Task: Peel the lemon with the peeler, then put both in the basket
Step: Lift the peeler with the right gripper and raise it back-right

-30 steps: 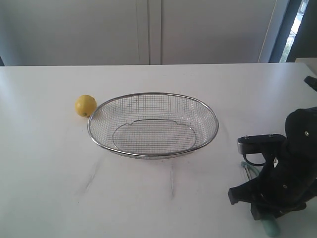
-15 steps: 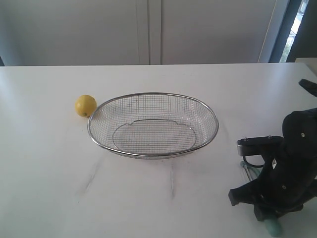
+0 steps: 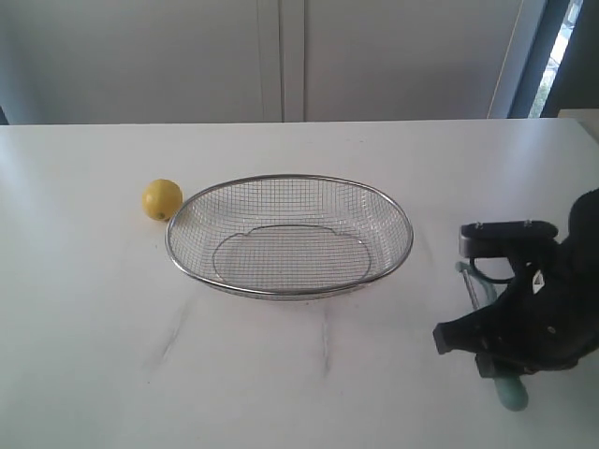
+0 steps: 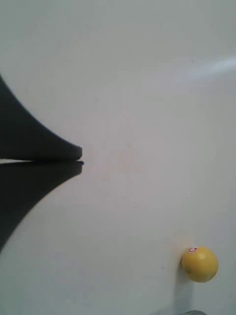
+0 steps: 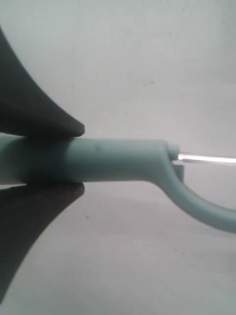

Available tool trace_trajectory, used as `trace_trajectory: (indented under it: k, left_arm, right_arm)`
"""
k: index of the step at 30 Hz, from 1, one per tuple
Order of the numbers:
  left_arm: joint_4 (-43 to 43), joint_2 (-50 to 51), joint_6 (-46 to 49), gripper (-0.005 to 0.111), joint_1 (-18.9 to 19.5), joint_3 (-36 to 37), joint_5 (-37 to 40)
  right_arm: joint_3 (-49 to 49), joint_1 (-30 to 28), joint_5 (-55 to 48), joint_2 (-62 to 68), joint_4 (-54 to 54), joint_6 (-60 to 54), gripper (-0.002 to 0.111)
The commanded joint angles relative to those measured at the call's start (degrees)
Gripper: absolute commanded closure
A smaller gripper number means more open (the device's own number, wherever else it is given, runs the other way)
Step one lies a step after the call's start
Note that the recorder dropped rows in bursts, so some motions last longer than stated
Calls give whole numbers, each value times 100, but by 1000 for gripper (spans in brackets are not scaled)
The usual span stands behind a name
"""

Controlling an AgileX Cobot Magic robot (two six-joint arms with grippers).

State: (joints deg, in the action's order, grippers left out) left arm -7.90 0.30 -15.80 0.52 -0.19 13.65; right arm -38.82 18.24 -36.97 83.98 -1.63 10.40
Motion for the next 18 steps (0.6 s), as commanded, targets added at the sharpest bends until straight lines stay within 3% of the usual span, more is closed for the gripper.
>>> trace_trajectory:
  k: [1, 10, 18]
  left_arm:
    - [25, -30, -32, 107, 9, 19, 4]
    - [25, -30, -32, 107, 9, 19, 4]
    - [25, -30, -32, 107, 9, 19, 4]
  right_arm:
    - [-18, 2, -38, -704, -31, 36, 108]
    - [-1238, 2, -1016, -1117, 18, -305, 108]
    - [-2889, 2, -1281, 50, -5, -929, 108]
